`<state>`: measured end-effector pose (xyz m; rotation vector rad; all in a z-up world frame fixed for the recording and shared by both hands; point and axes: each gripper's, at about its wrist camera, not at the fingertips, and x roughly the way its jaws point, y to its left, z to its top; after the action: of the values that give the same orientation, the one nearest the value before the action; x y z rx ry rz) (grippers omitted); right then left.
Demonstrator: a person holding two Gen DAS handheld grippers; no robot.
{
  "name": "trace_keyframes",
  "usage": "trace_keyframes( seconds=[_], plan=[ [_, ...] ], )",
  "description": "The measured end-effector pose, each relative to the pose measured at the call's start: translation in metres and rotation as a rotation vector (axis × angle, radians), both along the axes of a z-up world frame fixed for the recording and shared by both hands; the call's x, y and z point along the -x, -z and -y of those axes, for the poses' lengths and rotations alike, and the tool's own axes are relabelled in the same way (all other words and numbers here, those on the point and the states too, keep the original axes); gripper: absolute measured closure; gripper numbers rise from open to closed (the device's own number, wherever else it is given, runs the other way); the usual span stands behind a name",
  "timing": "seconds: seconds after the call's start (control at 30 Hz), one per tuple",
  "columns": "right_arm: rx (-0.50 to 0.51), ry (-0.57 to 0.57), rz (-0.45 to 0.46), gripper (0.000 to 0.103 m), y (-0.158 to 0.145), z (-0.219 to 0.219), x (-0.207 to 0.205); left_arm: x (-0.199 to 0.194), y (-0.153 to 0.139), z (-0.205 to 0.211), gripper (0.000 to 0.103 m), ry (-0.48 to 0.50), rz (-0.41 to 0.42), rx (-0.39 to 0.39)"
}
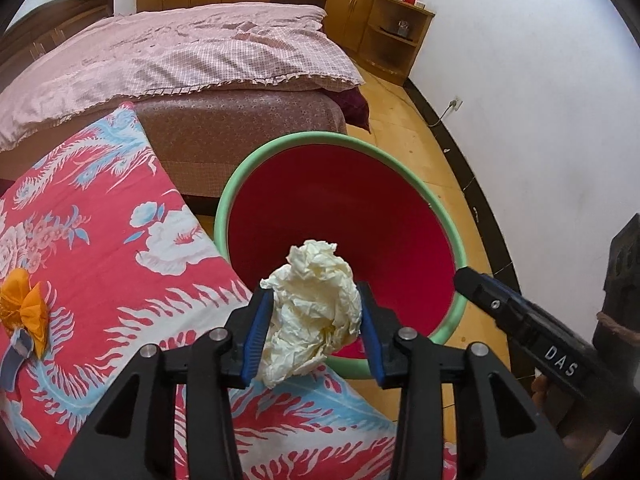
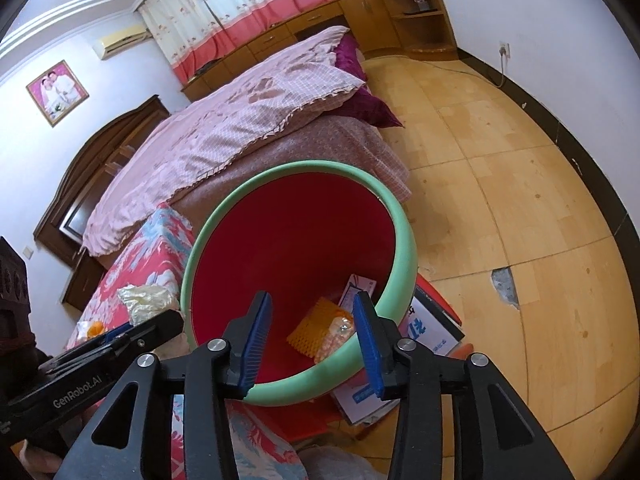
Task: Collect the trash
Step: 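Open the left gripper over the bucket to drop the cream bag, withdraw, then close the left gripper on the orange cardboard box on the bed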
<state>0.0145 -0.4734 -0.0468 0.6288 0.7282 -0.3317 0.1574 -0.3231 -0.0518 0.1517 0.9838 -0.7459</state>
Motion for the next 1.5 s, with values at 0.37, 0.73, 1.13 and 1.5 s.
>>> trace_keyframes(
  seconds=[0.37,0.73,1.13,1.5],
  plan=[
    [-0.003,0.01,0.007,0.051,-0.004,-0.001,0.006,0.002,-0.016,-0.009,0.055,-0.018,0.024,0.041],
    [-0.003,0.003,0.021,0.036,-0.017,-0.016,0.014,0.008,-0.024,-0.05,0.055,-0.104,0.014,0.068],
    [0.01,-0.08,0.016,0.036,-0.026,-0.055,0.01,0.009,-0.032,-0.112,0.055,-0.239,0.033,0.066],
    [0.033,-0.147,0.0,0.036,-0.029,-0.092,0.0,0.002,-0.038,-0.176,0.055,-0.394,0.075,0.051]
  ],
)
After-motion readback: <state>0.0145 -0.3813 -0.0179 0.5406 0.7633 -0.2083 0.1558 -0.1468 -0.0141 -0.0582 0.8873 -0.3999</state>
